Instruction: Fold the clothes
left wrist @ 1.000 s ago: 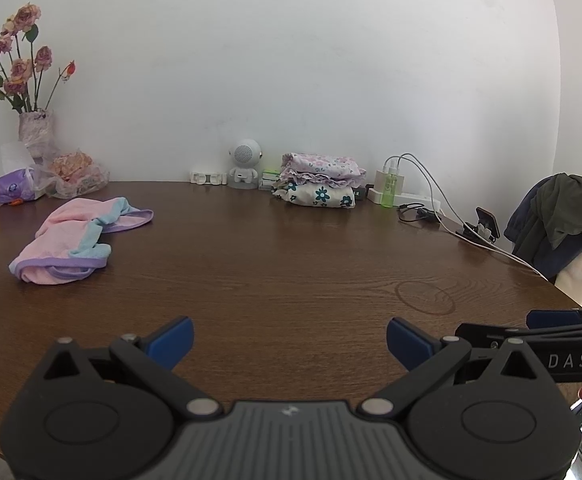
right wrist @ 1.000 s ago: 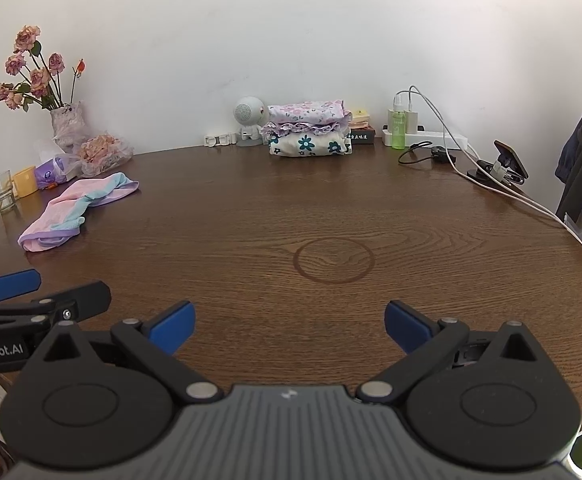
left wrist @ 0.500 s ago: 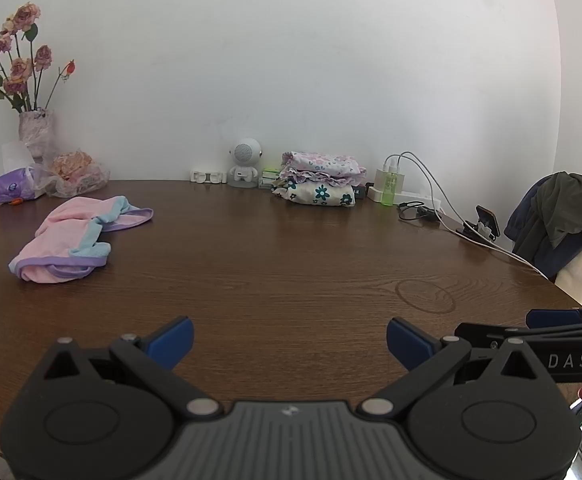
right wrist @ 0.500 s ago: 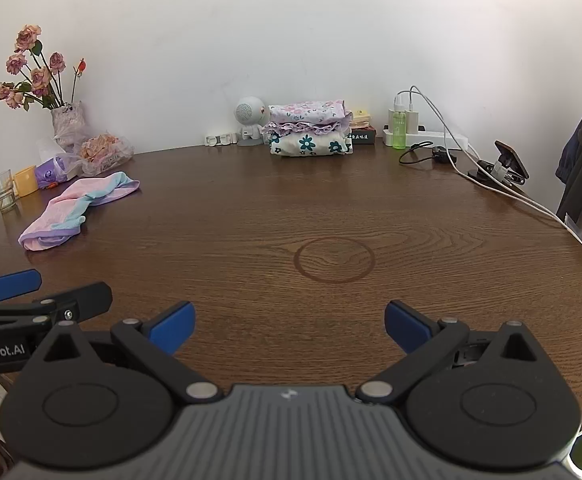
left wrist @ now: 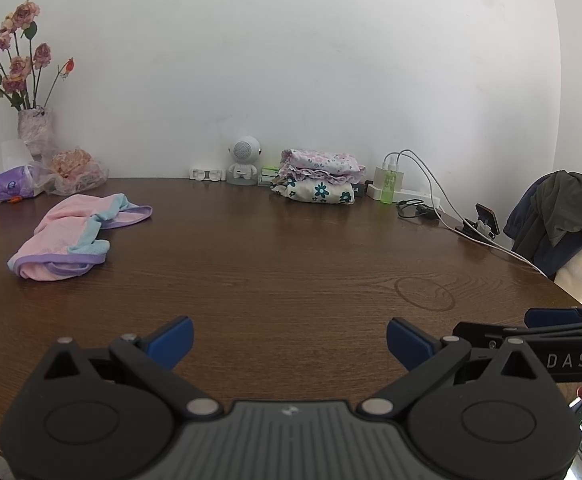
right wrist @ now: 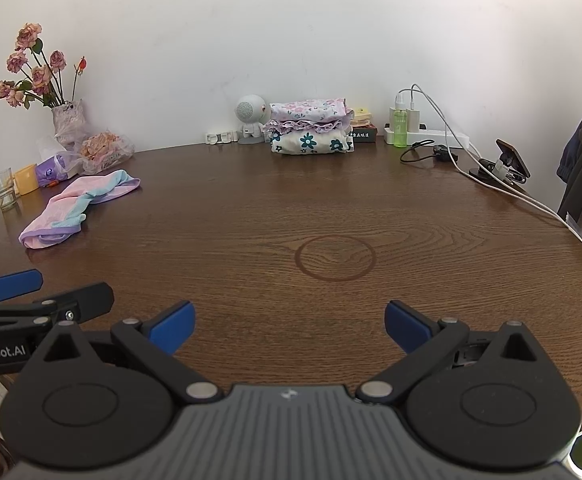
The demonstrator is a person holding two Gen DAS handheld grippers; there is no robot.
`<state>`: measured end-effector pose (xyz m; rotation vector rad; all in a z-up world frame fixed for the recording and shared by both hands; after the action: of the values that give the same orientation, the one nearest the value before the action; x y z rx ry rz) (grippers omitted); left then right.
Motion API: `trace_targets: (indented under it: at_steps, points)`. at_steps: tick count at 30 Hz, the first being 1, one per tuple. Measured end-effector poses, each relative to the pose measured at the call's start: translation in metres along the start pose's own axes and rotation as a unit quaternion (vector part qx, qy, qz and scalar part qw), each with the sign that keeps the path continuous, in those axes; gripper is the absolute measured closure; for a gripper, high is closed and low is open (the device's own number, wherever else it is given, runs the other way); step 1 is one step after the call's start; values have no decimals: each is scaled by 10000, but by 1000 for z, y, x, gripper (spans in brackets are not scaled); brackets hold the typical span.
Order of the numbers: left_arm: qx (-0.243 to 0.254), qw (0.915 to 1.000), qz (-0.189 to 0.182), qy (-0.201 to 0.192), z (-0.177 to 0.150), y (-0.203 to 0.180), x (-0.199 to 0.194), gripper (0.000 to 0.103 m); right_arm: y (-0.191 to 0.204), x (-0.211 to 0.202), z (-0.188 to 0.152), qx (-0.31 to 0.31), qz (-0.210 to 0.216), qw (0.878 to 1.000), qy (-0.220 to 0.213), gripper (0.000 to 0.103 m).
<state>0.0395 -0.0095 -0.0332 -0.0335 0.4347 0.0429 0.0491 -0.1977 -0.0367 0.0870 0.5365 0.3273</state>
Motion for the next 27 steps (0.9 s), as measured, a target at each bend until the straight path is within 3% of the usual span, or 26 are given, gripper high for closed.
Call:
trace_targets:
  at_steps: [27]
  points:
    - [-27,10000,5,19,-2,-2,-1,0,0,0,-1,-30,-2,10000,18,0]
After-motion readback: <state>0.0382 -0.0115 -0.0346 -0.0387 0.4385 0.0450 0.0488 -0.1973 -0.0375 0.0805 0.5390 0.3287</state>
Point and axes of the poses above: each gripper's, at about its wrist camera, not at the fingertips, and x roughly the way its jaws point, y to its left, z to its top, the point moved 8 cm from there along x, roughly the way its jaws point, and after that the axes turned 9 degrees about z, right-handed, at the moved point
